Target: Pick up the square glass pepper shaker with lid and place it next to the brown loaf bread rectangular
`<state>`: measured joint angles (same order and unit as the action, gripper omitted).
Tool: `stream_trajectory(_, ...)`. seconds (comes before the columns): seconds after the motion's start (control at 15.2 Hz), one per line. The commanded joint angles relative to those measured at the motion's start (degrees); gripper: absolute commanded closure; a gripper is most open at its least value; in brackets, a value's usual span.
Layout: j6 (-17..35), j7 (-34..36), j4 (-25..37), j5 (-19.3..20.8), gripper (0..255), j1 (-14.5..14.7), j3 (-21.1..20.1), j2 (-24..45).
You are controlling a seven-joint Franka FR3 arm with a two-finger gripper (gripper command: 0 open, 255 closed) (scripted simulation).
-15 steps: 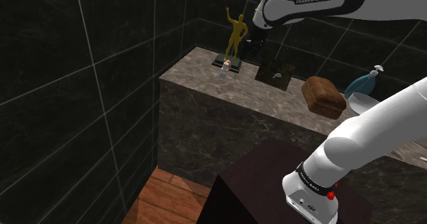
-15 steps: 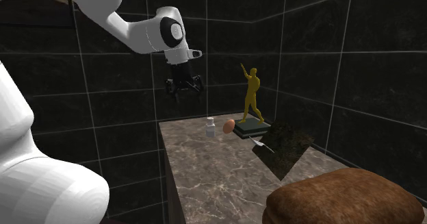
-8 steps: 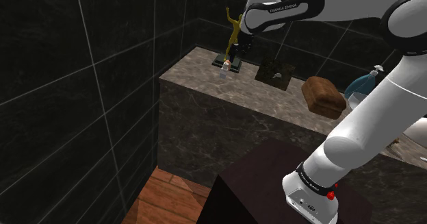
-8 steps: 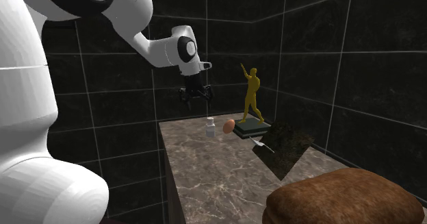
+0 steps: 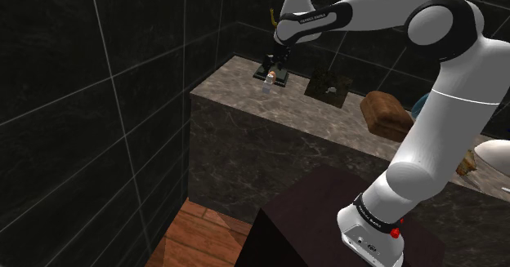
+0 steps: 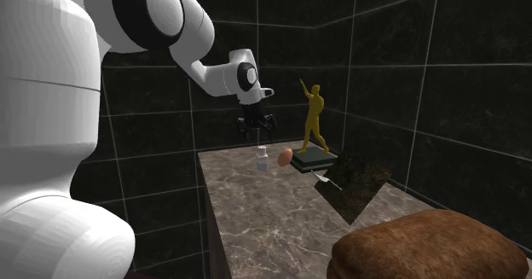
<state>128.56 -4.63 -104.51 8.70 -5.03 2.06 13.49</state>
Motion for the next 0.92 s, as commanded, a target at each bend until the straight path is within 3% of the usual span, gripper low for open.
stream_trajectory(0.0, 1.1, 0.1, 0.2, 0.0, 0, -0.1, 0.1, 1.3)
stream_trajectory(0.26, 3.8, 0.1, -0.4, 0.2, 0, -0.3, 0.2, 3.4)
stream_trajectory(0.79, 3.8, 0.1, -0.4, 0.2, 0, -0.3, 0.2, 3.4)
stream_trajectory(0.86, 3.8, 0.1, -0.4, 0.2, 255, -0.3, 0.2, 3.4)
